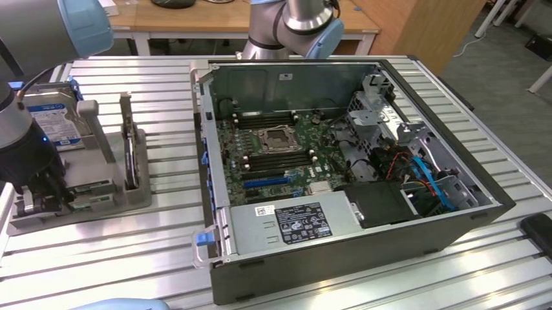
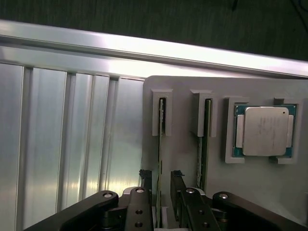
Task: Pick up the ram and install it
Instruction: 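Pick up the ram and move it above insertion slot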
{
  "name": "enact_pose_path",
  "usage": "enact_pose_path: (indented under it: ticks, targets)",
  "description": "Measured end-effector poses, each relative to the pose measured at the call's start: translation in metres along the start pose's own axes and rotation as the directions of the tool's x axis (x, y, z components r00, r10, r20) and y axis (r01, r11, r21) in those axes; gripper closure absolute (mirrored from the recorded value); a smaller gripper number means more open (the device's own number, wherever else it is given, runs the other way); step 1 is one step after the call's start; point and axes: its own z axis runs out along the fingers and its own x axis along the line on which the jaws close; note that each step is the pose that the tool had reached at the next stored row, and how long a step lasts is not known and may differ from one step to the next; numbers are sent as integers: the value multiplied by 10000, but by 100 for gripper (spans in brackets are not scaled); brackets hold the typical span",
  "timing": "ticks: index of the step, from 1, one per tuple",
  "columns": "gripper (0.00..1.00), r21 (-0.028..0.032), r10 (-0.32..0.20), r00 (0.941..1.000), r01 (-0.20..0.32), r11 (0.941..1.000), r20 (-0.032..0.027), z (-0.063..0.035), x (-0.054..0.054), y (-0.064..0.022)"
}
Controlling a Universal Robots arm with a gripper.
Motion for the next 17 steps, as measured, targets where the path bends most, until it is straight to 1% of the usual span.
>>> enact_pose_path:
  ticks: [4,5,7,17]
  targets:
    - [70,18,0,10000,0,10000,-4,8,0,3]
    - [70,42,0,10000,0,10000,-4,22,-1,7]
    - [70,54,0,10000,0,10000,-8,49,-1,16]
    - [70,55,0,10000,0,10000,-6,50,-1,16]
